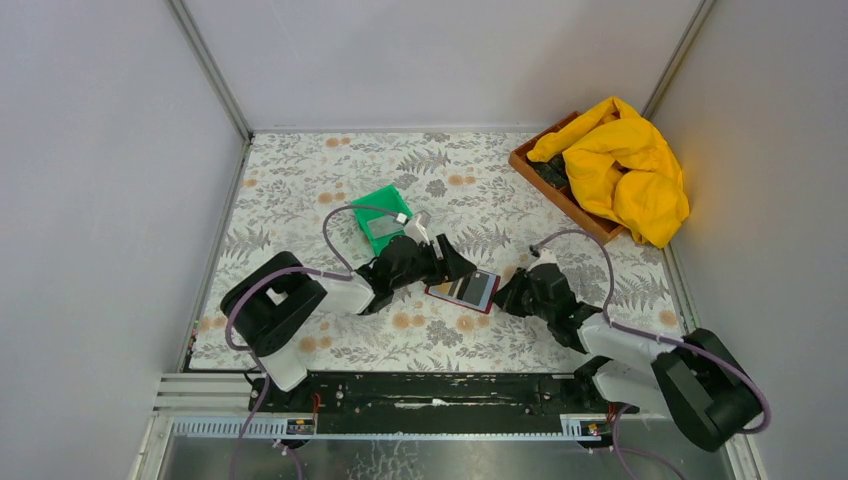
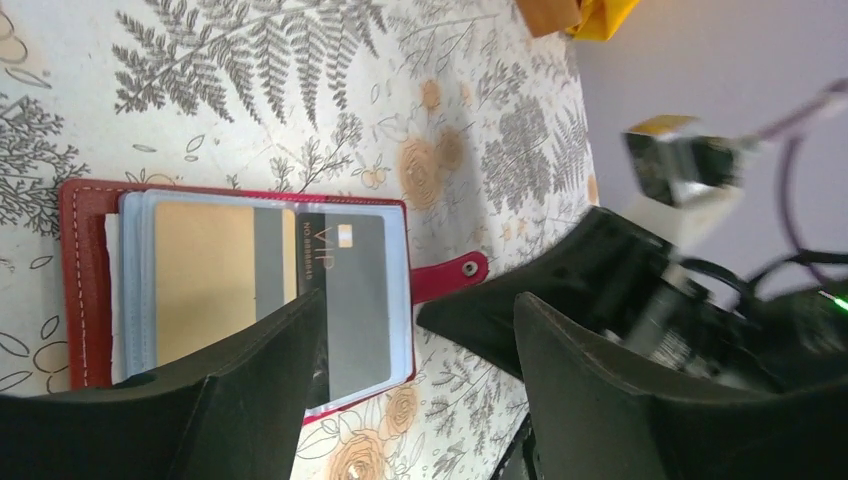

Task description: Take the credit cards out of the card holder

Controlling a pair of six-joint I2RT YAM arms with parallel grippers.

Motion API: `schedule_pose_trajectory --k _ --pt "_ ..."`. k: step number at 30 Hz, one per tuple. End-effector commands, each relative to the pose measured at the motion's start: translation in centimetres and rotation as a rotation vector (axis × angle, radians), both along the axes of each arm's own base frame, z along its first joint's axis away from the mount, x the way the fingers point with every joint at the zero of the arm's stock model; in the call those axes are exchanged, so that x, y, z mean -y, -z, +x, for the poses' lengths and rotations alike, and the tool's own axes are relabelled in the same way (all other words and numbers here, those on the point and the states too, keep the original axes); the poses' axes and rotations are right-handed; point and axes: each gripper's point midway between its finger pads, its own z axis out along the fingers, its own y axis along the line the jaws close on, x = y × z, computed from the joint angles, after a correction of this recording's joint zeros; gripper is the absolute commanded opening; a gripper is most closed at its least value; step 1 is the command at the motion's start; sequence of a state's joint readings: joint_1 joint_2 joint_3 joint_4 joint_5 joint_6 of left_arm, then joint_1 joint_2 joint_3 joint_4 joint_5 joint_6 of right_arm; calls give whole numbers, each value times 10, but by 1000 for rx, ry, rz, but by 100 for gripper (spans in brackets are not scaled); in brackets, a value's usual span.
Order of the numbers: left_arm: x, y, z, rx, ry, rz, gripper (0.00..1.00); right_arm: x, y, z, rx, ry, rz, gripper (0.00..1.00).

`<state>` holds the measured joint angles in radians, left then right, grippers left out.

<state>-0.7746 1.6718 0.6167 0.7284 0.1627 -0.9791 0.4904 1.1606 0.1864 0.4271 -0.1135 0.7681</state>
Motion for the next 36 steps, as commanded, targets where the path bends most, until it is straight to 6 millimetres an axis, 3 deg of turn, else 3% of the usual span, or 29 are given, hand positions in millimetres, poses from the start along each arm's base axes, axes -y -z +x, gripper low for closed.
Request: schedule_pose_trajectory --k 1,5,14,17,26,31,36 --pt "10 -7 6 13 66 -45 76 -18 -42 8 200 -105 -155 0" --pt "13 -16 8 27 80 -48 80 -24 -40 -7 194 -185 -149 0" --pt "10 -16 11 23 62 -14 89 -44 0 -29 52 -298 -143 0" --pt "8 -15 10 21 61 -6 94 -42 12 -32 15 -282 -144 0" --pt "2 -13 4 18 68 16 96 -22 27 -12 -54 -149 -159 0" --pt "-4 -4 2 13 63 49 96 -5 21 13 -59 -94 -130 0" --pt "-3 3 5 3 67 55 96 -12 7 24 -18 -126 -110 0"
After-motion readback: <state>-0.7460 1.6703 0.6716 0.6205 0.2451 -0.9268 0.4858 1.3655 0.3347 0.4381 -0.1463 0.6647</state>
